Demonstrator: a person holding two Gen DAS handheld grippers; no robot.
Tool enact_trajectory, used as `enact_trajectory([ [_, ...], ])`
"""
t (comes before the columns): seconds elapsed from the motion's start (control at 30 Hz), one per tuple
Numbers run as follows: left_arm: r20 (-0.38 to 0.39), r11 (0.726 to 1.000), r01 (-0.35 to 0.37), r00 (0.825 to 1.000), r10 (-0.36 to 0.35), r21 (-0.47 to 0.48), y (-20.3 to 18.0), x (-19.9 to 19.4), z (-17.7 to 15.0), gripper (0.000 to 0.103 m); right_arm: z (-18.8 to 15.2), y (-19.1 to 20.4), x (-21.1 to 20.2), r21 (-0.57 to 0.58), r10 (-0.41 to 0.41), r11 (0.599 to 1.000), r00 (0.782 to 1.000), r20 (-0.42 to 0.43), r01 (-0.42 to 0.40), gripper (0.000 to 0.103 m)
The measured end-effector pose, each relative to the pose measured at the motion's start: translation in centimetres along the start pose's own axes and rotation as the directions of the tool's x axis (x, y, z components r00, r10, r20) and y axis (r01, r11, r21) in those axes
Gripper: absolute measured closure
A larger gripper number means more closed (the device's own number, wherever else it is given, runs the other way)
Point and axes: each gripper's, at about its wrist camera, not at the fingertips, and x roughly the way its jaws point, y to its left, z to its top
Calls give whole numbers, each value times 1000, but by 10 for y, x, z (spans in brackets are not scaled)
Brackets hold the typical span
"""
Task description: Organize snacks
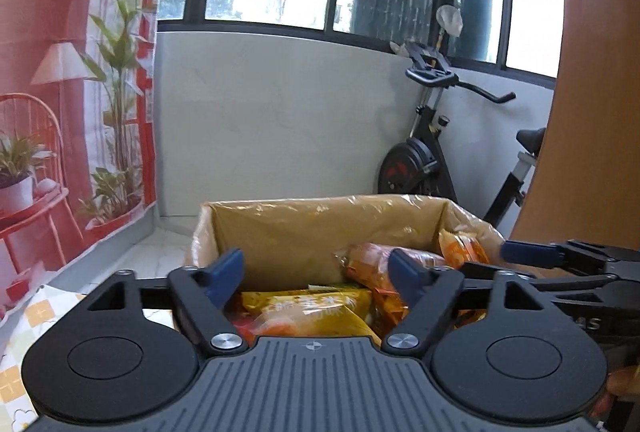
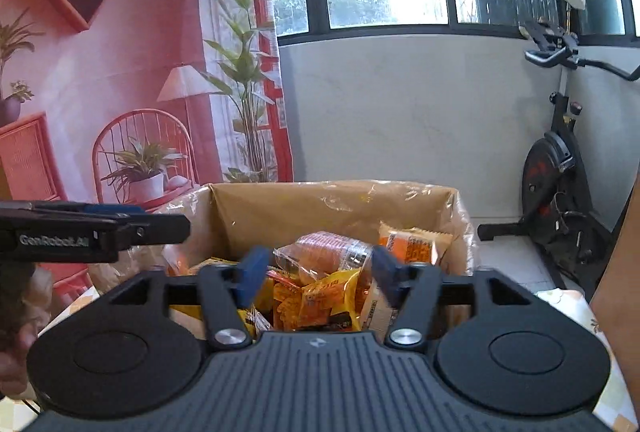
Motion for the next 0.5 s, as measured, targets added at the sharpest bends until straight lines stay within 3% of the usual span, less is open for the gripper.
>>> enact_trajectory([
  [0.07,6,1000,4,1000,-4,-18,5,-7,4,11,2,0,-8,-1,-1,1000,1000,13,1,20],
  [0.3,47,998,-56,997,57,-10,6,-45,11,7,10,0,-45,30,0,1000,999,50,-2,0],
  [0.5,82,995,-88,992,91,-50,8,-86,6,6,11,11,-80,52,-65,997,995,72,61,0],
])
